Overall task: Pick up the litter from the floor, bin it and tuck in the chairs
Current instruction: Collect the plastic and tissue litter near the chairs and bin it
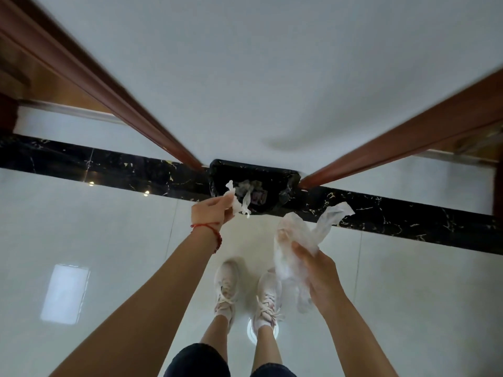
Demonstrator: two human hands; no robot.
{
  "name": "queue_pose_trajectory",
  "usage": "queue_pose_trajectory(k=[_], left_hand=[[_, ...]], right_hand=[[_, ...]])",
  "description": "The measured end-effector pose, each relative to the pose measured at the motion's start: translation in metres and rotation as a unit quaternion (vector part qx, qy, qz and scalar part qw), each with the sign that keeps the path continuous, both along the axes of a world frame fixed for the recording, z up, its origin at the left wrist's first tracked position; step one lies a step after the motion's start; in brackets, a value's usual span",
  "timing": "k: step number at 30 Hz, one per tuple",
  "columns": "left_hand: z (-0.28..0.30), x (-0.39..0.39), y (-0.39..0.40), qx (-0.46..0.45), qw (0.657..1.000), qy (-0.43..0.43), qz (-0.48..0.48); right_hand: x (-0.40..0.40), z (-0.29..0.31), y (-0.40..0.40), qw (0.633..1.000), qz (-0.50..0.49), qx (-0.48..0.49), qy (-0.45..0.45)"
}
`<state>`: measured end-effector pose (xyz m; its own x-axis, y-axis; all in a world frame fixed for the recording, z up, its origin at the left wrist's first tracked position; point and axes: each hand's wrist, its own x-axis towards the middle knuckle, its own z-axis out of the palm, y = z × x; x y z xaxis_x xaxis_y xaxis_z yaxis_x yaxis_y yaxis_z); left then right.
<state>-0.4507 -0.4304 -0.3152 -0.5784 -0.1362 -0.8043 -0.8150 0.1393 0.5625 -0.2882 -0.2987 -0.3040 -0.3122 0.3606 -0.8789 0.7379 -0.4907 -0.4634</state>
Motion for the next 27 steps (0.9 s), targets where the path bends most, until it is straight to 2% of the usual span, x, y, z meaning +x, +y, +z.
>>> queue_pose_trajectory(k=[4, 8, 11, 14, 16, 18, 23, 27], left_hand=[[-0.01, -0.015, 0.005, -0.018, 0.999, -0.008, -0.03], [-0.014, -0.013, 0.001, -0.097, 0.979, 0.06, -0.167], [-0.01, -0.003, -0.009, -0.161, 0.919, 0.146, -0.329], [-0.013, 0.008, -0.027, -0.193, 0.826, 0.229, -0.477], [-0.014, 0.014, -0.04, -0.214, 0.775, 0.256, -0.537], [-0.015, 0.02, -0.051, -0.23, 0.746, 0.274, -0.562], [-0.018, 0.027, -0.071, -0.254, 0.751, 0.243, -0.559], [-0.021, 0.026, -0.082, -0.257, 0.758, 0.239, -0.55]], right_hand=[[-0.008, -0.009, 0.0, 1.0, -0.007, -0.003, 0.004], [-0.018, -0.015, -0.002, 1.0, 0.003, -0.001, 0.0], [-0.026, -0.021, -0.005, 1.0, 0.006, 0.004, -0.002], [-0.036, -0.032, -0.008, 1.0, -0.004, 0.001, -0.008], [-0.044, -0.044, -0.011, 1.0, -0.003, -0.006, -0.025], [-0.053, -0.054, -0.015, 0.998, -0.009, -0.015, -0.053], [-0.091, -0.067, -0.018, 0.992, -0.075, -0.08, -0.06], [-0.117, -0.067, -0.014, 0.984, -0.106, -0.142, -0.02]])
